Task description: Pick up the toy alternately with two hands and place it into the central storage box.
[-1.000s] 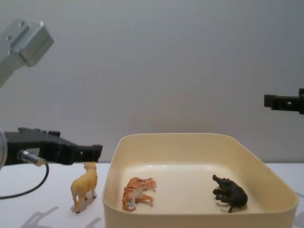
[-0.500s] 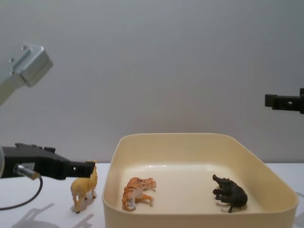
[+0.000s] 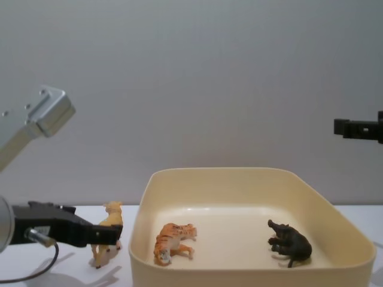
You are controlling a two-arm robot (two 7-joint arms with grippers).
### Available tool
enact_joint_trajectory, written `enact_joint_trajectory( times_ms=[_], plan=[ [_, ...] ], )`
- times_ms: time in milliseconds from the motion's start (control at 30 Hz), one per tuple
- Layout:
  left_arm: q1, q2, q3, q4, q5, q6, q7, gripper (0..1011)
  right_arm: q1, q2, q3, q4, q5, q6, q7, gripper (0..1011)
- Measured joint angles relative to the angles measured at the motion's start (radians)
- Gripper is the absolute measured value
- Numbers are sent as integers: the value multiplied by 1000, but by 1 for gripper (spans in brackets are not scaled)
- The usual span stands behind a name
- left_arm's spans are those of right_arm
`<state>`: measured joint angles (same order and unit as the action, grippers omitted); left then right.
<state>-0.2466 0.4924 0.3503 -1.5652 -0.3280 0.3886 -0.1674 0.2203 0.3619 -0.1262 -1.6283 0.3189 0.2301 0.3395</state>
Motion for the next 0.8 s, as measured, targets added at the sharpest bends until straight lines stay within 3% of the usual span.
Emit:
enact_joint_trajectory(
  times_ms=[500, 800],
  plan=[
    [-68, -52, 7, 140, 23, -35, -39, 994, 0, 0, 0, 0, 0, 0, 0, 1001],
    [-92, -70, 9, 183, 29, -42, -50, 806, 0, 0, 0, 0, 0, 0, 0, 1001]
  ],
)
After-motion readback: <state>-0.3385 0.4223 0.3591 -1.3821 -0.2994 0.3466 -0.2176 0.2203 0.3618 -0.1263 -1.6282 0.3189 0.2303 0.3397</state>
